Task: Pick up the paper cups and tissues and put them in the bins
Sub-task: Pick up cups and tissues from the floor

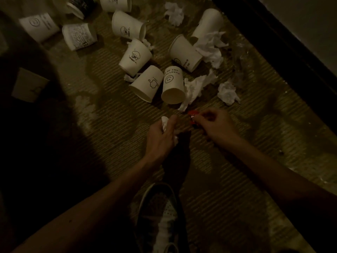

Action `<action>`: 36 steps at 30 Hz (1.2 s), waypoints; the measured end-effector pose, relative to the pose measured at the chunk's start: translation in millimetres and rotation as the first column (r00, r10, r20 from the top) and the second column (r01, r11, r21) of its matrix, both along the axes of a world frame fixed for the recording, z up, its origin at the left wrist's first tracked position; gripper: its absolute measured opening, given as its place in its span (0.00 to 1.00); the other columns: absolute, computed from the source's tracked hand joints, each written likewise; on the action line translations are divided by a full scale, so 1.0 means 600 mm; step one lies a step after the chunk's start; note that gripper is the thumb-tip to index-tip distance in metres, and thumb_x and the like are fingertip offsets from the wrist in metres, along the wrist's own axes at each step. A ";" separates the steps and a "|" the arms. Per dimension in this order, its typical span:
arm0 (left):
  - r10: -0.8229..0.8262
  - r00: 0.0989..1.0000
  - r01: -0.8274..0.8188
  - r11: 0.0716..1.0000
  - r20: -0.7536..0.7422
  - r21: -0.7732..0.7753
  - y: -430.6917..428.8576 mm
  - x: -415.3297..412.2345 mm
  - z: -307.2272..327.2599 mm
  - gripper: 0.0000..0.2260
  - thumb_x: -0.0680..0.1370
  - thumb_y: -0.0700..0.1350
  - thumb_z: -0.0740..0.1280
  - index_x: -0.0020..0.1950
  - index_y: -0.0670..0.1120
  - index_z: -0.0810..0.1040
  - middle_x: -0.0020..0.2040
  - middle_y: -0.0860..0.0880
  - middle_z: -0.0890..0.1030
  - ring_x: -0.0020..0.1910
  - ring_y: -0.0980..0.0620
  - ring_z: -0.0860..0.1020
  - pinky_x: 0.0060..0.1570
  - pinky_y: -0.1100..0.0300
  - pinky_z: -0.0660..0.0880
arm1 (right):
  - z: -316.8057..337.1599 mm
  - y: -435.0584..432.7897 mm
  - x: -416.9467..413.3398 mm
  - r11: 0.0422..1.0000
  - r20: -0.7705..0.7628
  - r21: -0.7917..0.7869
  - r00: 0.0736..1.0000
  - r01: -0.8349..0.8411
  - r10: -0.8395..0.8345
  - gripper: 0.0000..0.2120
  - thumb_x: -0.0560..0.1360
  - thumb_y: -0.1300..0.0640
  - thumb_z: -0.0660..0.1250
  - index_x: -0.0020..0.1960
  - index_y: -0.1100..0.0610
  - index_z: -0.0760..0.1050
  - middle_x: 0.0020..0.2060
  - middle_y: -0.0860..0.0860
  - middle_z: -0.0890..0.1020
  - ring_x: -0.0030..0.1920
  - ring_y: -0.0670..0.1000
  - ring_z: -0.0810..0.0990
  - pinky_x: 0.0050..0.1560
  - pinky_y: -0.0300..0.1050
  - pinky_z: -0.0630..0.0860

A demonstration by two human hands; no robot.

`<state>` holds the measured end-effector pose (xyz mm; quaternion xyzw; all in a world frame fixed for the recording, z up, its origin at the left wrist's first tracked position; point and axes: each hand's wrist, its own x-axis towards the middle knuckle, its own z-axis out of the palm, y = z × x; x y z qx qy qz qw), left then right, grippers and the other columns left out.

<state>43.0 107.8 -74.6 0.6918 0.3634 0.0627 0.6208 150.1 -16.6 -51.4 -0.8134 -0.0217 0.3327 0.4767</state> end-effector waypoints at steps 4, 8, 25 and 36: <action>-0.015 0.999 0.014 0.998 -0.031 -0.056 0.006 0.009 0.003 0.12 0.82 0.50 0.64 0.44 0.43 0.77 0.32 0.55 0.82 0.30 0.61 0.80 0.26 0.68 0.73 | -0.022 0.006 0.024 0.972 0.166 -0.188 0.971 -0.141 0.173 0.08 0.74 0.48 0.72 0.49 0.50 0.76 0.40 0.45 0.79 0.42 0.44 0.78 0.39 0.41 0.72; -0.065 0.997 0.063 0.997 -0.047 -0.039 0.010 0.020 0.002 0.10 0.82 0.44 0.64 0.43 0.54 0.79 0.36 0.64 0.82 0.36 0.66 0.81 0.29 0.73 0.72 | -0.039 0.014 0.019 0.936 0.225 -0.281 0.934 -0.211 0.278 0.11 0.73 0.47 0.73 0.51 0.49 0.76 0.38 0.42 0.74 0.42 0.45 0.75 0.38 0.42 0.69; -0.056 0.986 -0.014 0.913 -0.160 -0.408 -0.006 0.035 0.024 0.20 0.82 0.57 0.59 0.58 0.43 0.82 0.51 0.46 0.85 0.50 0.52 0.84 0.50 0.57 0.80 | 0.000 0.010 -0.017 0.958 -0.037 0.253 0.989 -0.132 0.145 0.05 0.71 0.63 0.74 0.40 0.55 0.81 0.36 0.45 0.85 0.40 0.40 0.84 0.39 0.31 0.76; 0.018 0.990 -0.068 0.934 -0.143 -0.351 0.012 0.038 0.026 0.14 0.83 0.53 0.60 0.48 0.47 0.80 0.38 0.50 0.83 0.36 0.56 0.82 0.32 0.63 0.77 | 0.005 0.039 0.100 0.964 0.501 -0.200 0.827 -0.176 0.255 0.21 0.74 0.48 0.71 0.66 0.50 0.75 0.67 0.51 0.69 0.57 0.41 0.69 0.52 0.34 0.66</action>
